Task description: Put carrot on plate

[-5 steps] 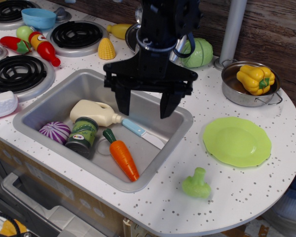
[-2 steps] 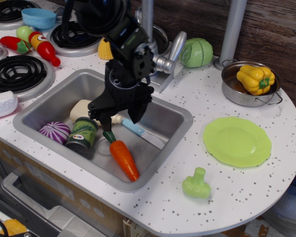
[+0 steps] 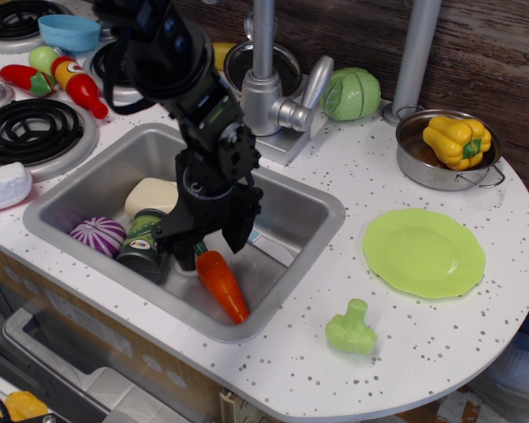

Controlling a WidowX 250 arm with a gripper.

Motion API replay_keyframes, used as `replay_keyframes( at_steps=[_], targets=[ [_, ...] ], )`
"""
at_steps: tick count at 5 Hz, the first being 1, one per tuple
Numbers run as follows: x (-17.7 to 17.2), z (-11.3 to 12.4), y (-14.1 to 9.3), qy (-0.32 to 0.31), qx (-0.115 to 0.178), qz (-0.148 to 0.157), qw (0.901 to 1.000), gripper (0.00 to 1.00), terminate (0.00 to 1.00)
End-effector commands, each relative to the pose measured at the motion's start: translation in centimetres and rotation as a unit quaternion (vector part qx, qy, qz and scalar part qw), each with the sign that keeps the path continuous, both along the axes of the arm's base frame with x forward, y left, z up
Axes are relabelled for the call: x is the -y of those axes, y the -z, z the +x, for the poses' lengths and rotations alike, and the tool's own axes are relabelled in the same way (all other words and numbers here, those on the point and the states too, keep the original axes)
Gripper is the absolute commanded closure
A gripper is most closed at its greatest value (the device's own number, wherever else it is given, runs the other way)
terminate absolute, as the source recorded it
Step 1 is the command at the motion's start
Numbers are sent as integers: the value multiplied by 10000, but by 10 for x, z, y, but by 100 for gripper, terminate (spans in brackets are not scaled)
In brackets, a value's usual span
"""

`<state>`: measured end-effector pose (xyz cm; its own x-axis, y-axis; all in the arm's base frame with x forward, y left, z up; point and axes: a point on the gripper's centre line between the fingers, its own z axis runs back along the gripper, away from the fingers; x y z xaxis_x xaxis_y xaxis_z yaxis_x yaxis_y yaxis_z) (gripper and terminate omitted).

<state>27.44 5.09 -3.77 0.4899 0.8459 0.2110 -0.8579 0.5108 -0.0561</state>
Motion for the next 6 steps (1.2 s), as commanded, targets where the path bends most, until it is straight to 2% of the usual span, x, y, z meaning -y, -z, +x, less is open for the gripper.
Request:
replay_keyframes(
  at_steps=[1,3,4,5,6],
  targets=[
    [2,-3,2,145,321,-44,9994,0,0],
    [0,3,18,163,569,-41,9982,0,0],
    [2,5,18,321,646,-179,9972,0,0],
    [3,4,20,445,544,-274,9972,100,0],
    [5,4,20,685,429,-298,9963,100,0]
  ],
)
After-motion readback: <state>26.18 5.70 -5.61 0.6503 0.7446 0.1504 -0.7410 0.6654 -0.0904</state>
